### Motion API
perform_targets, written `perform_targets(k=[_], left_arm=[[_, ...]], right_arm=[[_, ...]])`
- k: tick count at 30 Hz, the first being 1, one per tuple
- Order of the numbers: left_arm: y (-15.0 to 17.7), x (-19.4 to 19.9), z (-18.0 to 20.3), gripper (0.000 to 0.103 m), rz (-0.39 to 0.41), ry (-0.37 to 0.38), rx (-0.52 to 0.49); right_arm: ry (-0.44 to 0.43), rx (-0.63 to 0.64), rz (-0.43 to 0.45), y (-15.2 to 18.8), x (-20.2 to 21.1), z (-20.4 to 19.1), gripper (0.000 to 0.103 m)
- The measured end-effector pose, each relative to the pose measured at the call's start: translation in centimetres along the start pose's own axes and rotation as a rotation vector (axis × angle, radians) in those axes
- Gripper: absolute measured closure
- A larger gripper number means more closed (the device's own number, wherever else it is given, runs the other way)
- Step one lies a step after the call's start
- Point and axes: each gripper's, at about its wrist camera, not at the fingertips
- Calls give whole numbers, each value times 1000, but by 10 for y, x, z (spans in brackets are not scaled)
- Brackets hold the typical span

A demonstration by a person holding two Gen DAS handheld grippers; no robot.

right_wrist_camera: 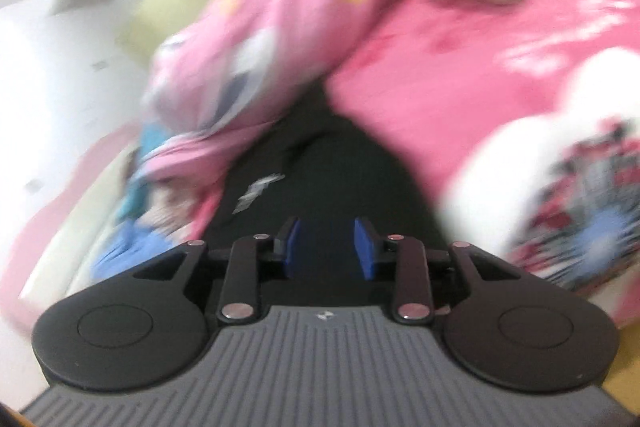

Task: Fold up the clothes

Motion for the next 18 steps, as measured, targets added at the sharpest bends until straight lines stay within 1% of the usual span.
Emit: perform_targets(k=[3, 6, 8, 9, 14, 18], left_arm=[[4, 3, 3, 95, 11, -24, -12], [6, 5, 7, 95, 18, -44, -28], [6, 5, 9, 94, 19, -53, -39], [6, 5, 10, 94, 19, -55, -42], [5, 4, 12, 94, 15, -60, -46], [5, 3, 13, 94, 12, -61, -52]], right_arm=[[48, -60, -39, -7, -24, 24, 73], [59, -88, -53, -4, -21, 54, 75], [35, -135, -60, 5, -28, 62, 75], [21, -160, -63, 13, -37, 56, 75], [-46, -260, -105, 20, -27, 61, 75], [-70, -261, -126, 17, -24, 61, 75]])
Point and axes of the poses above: each gripper's, at about its wrist camera, not at the fingertips, and x roughly against the way its jaws point, z to its right, y to its underside, and after that the axes turned 12 degrees about z, right-handed
